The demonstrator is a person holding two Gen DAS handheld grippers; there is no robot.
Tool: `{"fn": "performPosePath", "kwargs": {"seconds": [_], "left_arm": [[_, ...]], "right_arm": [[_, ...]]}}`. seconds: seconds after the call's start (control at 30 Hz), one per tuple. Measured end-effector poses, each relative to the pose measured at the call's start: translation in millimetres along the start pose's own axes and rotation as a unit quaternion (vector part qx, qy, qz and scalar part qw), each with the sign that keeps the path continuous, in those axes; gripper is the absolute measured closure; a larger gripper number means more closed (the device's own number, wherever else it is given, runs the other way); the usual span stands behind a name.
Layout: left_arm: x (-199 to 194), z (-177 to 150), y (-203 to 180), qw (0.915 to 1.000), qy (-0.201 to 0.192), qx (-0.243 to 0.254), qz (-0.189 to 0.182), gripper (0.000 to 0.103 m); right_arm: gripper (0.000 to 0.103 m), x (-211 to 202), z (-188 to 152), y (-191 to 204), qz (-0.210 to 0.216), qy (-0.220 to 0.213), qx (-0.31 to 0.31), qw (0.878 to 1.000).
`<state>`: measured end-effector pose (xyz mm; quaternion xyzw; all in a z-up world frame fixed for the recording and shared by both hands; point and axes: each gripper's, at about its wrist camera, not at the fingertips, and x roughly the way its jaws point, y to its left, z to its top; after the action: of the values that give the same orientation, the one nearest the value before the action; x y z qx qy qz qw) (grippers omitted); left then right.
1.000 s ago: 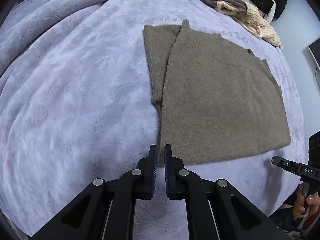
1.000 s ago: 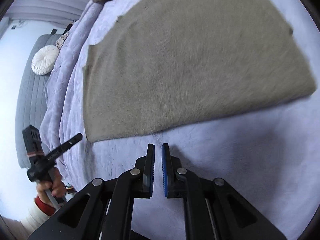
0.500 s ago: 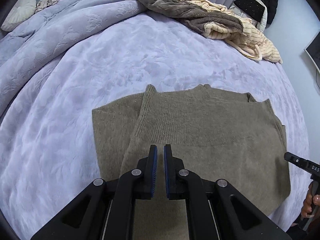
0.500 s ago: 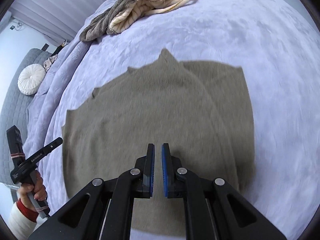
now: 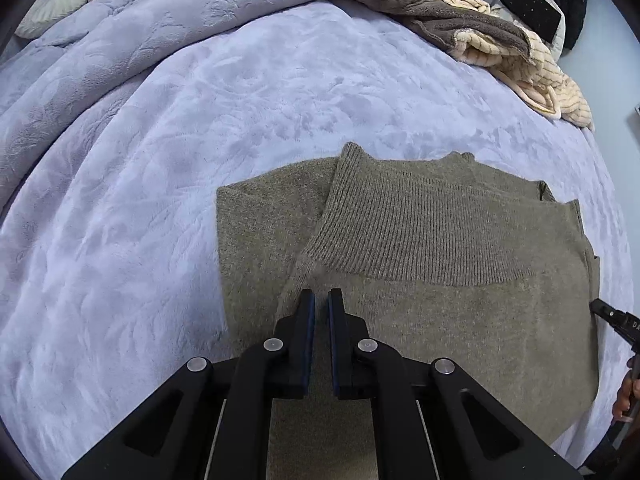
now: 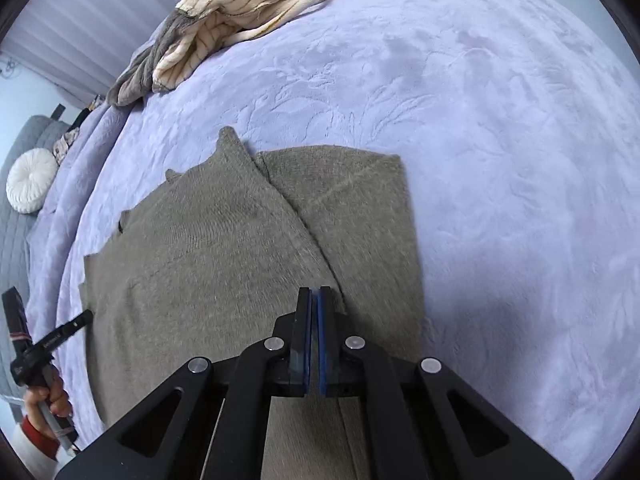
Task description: Fold small clothes
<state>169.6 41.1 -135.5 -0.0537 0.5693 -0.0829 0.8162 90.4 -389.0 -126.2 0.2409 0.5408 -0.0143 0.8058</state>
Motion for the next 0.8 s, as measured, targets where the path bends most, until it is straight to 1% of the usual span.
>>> {"fn": "performPosePath", "kwargs": {"seconds": [0.07, 0.13, 0.2, 0.27, 0.3, 0.33, 0.4, 0.5, 0.6, 0.67, 0.7, 0.73, 0.77, 0.8], "left_arm": [[-7.8, -7.7, -4.7, 0.9998, 0.004, 0.017, 0.008, 0.095], [-16.4, -17.7, -8.5, 0.9997, 0.005, 0.023, 0.010, 0.095], [-24.7, -29.2, -10.7, 0.9996, 0.013, 0.025, 0.010, 0.095], [-32.4, -41.3, -9.4, 0.9995, 0.019, 0.022, 0.009, 0.095], [-35.6, -47.3, -8.7, 0.9996, 0.020, 0.018, 0.009, 0.095], [-38.1, -53.6, -7.7, 0.9995, 0.024, 0.015, 0.009, 0.095], [-41.1, -64.4, -7.3, 0.9993, 0.032, 0.012, 0.013, 0.095], [-43.8, -79.3, -5.3, 0.9991, 0.039, 0.009, 0.011, 0.095], [-43.3, -90.2, -3.8, 0.9987, 0.048, 0.007, 0.015, 0.095], [-43.7, -95.2, -1.2, 0.9986, 0.051, 0.001, 0.016, 0.095], [-44.4, -96.7, -0.8, 0.9985, 0.051, -0.002, 0.017, 0.095], [-45.6, -97.9, -0.6, 0.9986, 0.050, -0.004, 0.020, 0.095], [-46.7, -99.0, -0.6, 0.9986, 0.049, -0.005, 0.022, 0.095], [-47.8, -100.3, -0.2, 0.9986, 0.048, -0.005, 0.022, 0.095]], "right_arm": [[0.097, -11.2, -9.0, 2.2, -0.008, -0.002, -0.007, 1.000], [0.097, -22.2, -21.6, 2.4, -0.001, 0.002, -0.006, 1.000], [0.097, -31.7, -33.9, 3.1, 0.001, 0.004, -0.008, 1.000], [0.094, -41.7, -46.9, -3.6, 0.003, 0.005, 0.003, 1.000], [0.085, -46.6, -53.9, -8.7, 0.006, 0.006, 0.013, 1.000], [0.067, -51.6, -61.0, -15.3, 0.007, 0.006, 0.025, 1.000], [0.050, -58.1, -71.8, -27.0, 0.011, 0.007, 0.040, 0.999], [0.050, -59.9, -82.3, -37.8, 0.023, 0.022, 0.041, 0.999], [0.050, -56.4, -83.1, -37.7, 0.039, 0.034, 0.027, 0.998], [0.054, -47.7, -80.6, -35.6, 0.054, 0.050, 0.024, 0.997], [0.060, -42.2, -79.7, -34.6, 0.059, 0.060, 0.023, 0.996], [0.073, -37.4, -79.2, -33.2, 0.060, 0.070, 0.022, 0.995], [0.080, -34.5, -79.3, -31.5, 0.059, 0.077, 0.020, 0.995], [0.096, -32.2, -79.9, -29.5, 0.056, 0.083, 0.014, 0.995]]}}
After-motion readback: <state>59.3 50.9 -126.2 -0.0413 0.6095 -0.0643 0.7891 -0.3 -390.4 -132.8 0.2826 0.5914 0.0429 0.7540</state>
